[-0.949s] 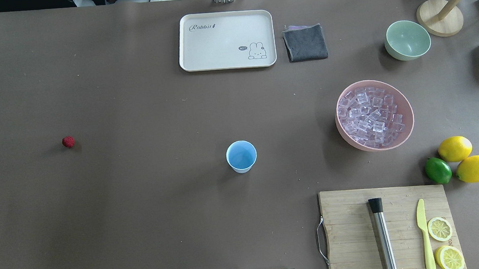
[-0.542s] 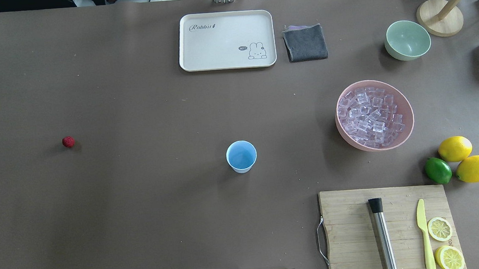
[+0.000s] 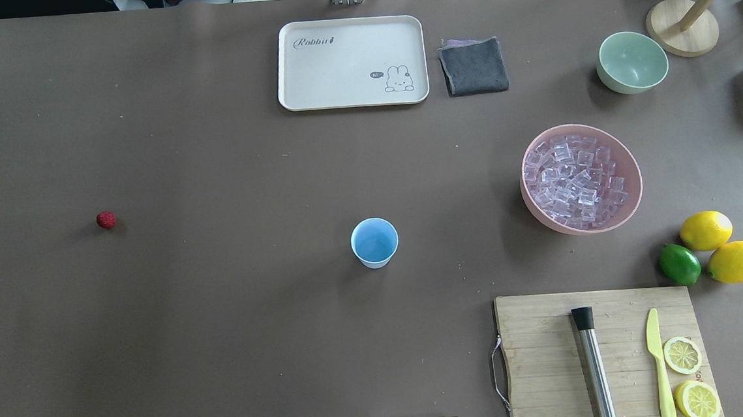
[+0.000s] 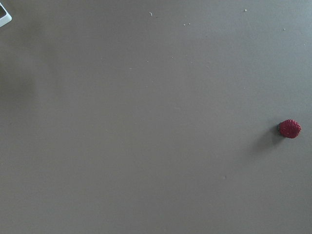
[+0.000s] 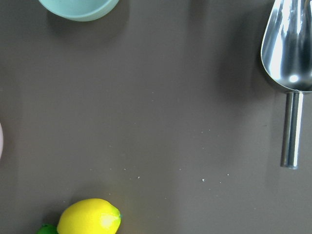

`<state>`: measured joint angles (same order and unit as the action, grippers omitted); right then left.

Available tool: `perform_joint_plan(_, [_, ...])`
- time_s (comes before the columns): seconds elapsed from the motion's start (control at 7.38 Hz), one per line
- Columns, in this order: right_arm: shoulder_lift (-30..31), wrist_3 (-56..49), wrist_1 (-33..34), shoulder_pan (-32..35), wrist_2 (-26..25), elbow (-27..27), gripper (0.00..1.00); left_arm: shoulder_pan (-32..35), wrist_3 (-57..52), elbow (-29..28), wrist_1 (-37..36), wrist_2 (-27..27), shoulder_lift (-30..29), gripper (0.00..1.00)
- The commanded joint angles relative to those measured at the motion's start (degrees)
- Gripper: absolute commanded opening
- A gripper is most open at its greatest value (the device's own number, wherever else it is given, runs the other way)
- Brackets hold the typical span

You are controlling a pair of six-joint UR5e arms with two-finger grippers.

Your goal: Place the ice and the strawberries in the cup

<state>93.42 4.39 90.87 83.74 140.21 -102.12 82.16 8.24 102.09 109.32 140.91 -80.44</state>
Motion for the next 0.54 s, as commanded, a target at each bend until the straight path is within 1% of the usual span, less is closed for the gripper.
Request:
perform_joint_plan(0.0, [-0.68,14.97,-0.07,-6.10,0.07,-6.92,0.94,-0.34,0.29,-1.09,0.72,-0.82,0.03,0.98])
perform_joint_plan(0.14, [-1.13,21.47,-1.47,-10.14,-0.54,-8.60,0.94,-0.34,0.29,-2.15,0.72,-0.82,-0.50,0.98])
perform_joint_plan(0.27, [-1.56,30.32,-7.57,-13.22,-1.68,-8.62,0.94,-0.34,0.29,-2.24,0.72,-0.82,-0.59,0.98])
perform_joint_plan(0.41, [-2.79,43.46,-14.33,-18.91,-6.39,-8.53,0.94,-0.34,0.29,-2.51,0.81,-0.82,-0.76,0.98])
